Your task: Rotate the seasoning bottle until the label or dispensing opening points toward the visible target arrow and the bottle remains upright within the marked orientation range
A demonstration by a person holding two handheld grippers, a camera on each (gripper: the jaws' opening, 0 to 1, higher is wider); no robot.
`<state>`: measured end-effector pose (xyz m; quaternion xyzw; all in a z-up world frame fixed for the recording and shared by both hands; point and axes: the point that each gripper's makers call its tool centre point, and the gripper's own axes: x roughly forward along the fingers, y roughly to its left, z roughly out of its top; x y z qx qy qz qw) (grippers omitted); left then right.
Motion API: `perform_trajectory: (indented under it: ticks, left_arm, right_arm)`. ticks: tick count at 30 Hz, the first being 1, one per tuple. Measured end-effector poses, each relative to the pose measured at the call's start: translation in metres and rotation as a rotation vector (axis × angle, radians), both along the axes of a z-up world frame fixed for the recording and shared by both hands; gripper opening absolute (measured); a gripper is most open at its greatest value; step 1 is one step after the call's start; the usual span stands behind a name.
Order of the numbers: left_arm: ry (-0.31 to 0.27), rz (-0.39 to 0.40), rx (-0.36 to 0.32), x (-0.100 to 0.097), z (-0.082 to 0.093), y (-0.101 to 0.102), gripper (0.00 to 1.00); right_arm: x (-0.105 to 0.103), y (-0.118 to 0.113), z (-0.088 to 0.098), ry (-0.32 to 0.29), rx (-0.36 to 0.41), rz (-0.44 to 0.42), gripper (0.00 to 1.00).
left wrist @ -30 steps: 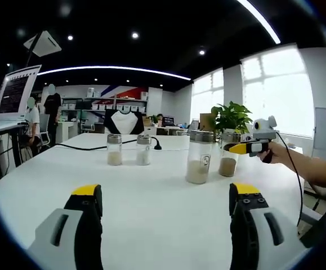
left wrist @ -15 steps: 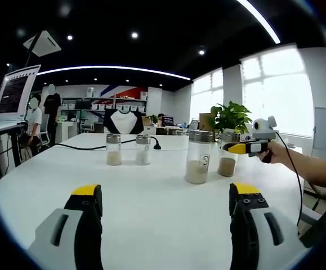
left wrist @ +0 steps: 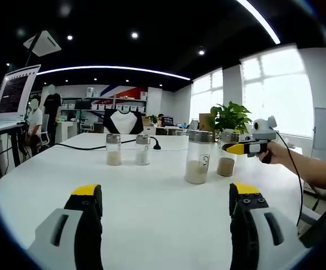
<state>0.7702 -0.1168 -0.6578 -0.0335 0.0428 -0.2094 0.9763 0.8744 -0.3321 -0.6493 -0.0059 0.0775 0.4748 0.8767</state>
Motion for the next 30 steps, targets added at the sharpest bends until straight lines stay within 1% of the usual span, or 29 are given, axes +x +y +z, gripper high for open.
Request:
perform_trajectory:
  ticks: [15,30]
  left_arm:
    - [0.000,0.003,-0.002,0.0002,-0.0001,0.0010,0.99]
    - [0.001,0.003,-0.003,0.0003,-0.0007,0.0004,0.99]
  right_arm:
    - [0.0009,-0.0006,-0.0006,-0.003,-0.007,-0.065,0.39]
    - [0.0014,-0.0020,-0.0015,-0.003,-0.016,-0.183,0.39]
